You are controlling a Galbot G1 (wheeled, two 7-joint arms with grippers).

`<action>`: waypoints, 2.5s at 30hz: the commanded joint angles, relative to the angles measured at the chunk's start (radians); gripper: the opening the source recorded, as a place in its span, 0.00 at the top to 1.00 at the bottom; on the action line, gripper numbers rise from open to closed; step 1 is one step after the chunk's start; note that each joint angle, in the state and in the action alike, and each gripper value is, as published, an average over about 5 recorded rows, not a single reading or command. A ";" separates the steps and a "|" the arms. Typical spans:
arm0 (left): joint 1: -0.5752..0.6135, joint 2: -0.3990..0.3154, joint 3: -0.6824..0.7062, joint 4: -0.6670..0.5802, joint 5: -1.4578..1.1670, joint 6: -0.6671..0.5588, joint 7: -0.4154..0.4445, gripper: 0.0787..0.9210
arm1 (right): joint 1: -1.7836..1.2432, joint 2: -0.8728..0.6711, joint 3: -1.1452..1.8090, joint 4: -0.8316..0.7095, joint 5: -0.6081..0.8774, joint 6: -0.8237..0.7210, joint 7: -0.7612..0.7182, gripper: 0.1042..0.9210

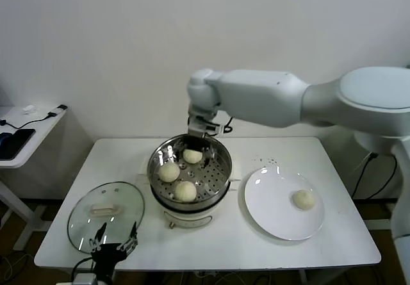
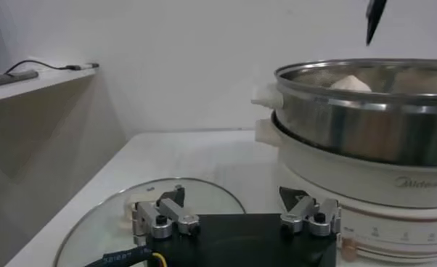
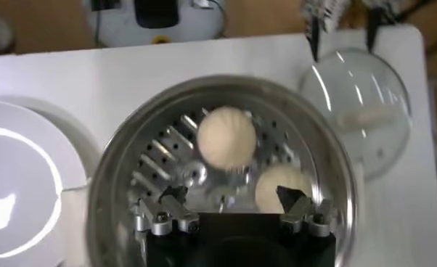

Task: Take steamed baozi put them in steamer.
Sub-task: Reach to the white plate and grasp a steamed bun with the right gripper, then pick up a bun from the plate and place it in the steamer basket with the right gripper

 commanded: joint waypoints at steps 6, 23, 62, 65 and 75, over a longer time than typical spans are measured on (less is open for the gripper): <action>-0.007 0.005 -0.004 0.002 -0.001 -0.014 0.000 0.12 | 0.202 -0.409 -0.299 0.111 0.296 -0.429 0.040 0.12; -0.008 -0.012 -0.009 0.022 0.003 -0.028 -0.001 0.12 | -0.188 -0.683 -0.224 0.135 0.026 -0.597 0.165 0.12; 0.000 -0.005 -0.002 0.040 0.013 -0.043 -0.005 0.12 | -0.461 -0.613 0.019 0.044 -0.103 -0.673 0.245 0.27; -0.001 -0.005 -0.003 0.038 0.013 -0.042 -0.005 0.12 | -0.457 -0.617 0.021 0.049 -0.103 -0.672 0.242 0.35; 0.007 -0.011 0.002 0.023 0.022 -0.041 -0.005 0.12 | -0.341 -0.645 -0.026 0.125 -0.061 -0.671 0.227 0.42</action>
